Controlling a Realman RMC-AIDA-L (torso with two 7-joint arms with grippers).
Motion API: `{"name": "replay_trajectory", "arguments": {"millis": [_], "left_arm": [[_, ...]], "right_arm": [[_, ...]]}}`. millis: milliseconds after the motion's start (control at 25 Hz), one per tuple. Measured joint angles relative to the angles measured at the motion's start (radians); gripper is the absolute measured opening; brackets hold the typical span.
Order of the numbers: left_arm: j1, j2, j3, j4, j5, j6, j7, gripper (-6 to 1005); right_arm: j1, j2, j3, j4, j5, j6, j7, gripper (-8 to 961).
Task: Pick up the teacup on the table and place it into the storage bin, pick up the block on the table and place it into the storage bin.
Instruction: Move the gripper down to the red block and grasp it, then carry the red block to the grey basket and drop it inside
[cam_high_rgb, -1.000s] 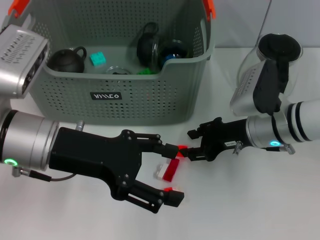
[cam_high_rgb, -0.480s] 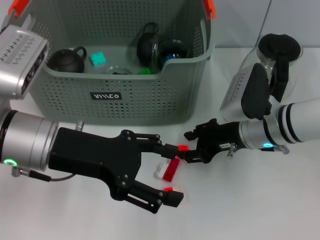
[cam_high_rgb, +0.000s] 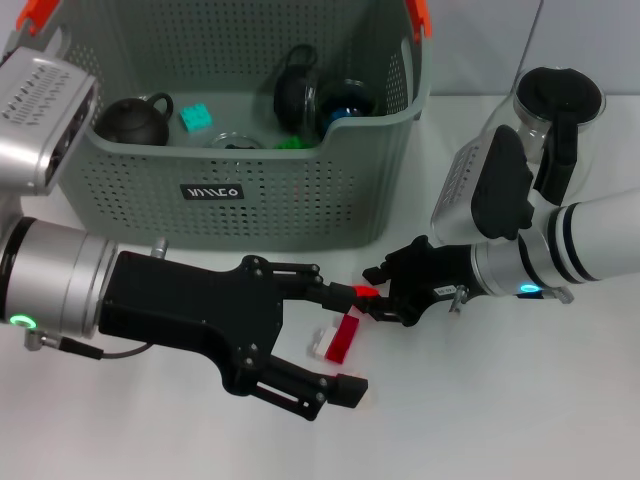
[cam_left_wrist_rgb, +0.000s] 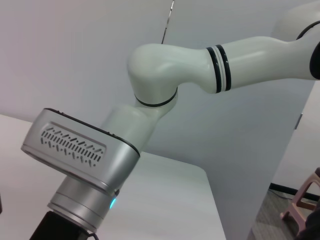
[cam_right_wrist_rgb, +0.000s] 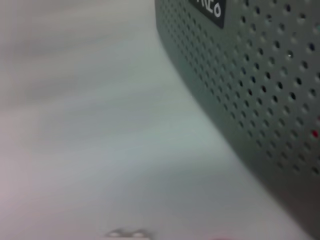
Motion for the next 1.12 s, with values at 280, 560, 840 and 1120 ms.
{"name": "replay_trajectory", "arguments": {"millis": [280,560,840,1120], "left_arm": [[0.0,0.0,0.0,0.0,0.0,-0.004,0.0,946],[0.001,0.0,-0.012,0.0,0.0,-0.005,0.0,946],[0.006,0.002,-0.036,0.0,0.007,-0.005,0.0,947],[0.016,0.005,-0.13,-0.033,0.034,-0.018,0.032,946]], "right_arm": [[0.008,0.002,-0.025,0.0,0.001,-0.004,0.004,430],[0.008,-0.001,-0.025,0.0,0.002,-0.001,0.024,290],[-0.041,-0.014,-0.008,-0.08,0.009,-0.091,0.044,210],[-0.22,-0.047,0.082,-0.463,0.005,-0.414,0.222,209]]}}
